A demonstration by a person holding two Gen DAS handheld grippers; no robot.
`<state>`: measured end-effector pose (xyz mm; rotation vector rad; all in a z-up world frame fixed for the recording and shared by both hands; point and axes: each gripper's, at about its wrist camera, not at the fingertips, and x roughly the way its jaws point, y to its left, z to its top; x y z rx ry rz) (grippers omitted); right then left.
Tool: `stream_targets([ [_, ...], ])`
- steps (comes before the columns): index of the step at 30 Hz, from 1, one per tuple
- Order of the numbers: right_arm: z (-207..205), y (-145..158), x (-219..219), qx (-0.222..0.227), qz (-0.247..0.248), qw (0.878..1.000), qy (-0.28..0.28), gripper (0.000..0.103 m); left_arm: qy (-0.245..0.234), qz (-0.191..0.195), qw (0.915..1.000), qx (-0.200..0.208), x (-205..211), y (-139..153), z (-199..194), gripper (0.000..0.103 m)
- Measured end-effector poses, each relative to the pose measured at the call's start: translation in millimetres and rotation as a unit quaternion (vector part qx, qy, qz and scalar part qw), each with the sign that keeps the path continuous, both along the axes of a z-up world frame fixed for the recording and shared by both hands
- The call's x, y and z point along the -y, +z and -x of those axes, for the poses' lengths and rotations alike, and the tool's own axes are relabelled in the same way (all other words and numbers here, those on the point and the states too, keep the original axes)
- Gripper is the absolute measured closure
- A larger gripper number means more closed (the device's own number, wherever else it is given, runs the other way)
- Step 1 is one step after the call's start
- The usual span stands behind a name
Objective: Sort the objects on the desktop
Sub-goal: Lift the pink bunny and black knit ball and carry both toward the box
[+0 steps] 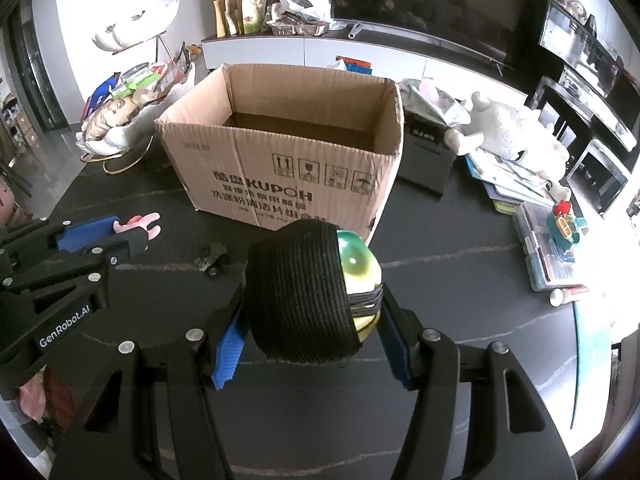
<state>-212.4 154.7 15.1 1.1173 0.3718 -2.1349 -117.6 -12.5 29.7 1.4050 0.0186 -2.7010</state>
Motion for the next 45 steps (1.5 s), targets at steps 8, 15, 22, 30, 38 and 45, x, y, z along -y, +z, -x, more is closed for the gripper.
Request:
stream_targets([
  [8,3.3,10.2,4.9,-0.007,0.006,1.0,0.003,0.046,-0.002,-0.001,1.0,-0.002,0.9,7.7,7.2,0.076],
  [15,9.4,18.3,8.6,-0.011,0.008,1.0,0.003,0.046,-0.004,-0.003,1.0,-0.004,1.6,14.5,13.5,0.076],
  [22,15.5,26.4,12.3,-0.015,0.011,1.0,0.003,0.046,-0.004,0.001,1.0,-0.007,2.9,21.2,23.5,0.076],
  [30,24.5,33.1,14.9,-0.015,0.013,1.0,0.002,0.046,-0.005,-0.001,0.9999,-0.012,4.9,27.7,33.0,0.076],
  [38,34.0,32.7,18.8,-0.012,0.011,1.0,0.002,0.046,-0.007,-0.001,0.9999,-0.011,6.2,30.0,43.5,0.076],
  [45,43.9,35.0,24.9,-0.01,0.014,1.0,0.002,0.046,-0.013,-0.003,0.9999,-0.01,4.6,33.4,56.5,0.076],
])
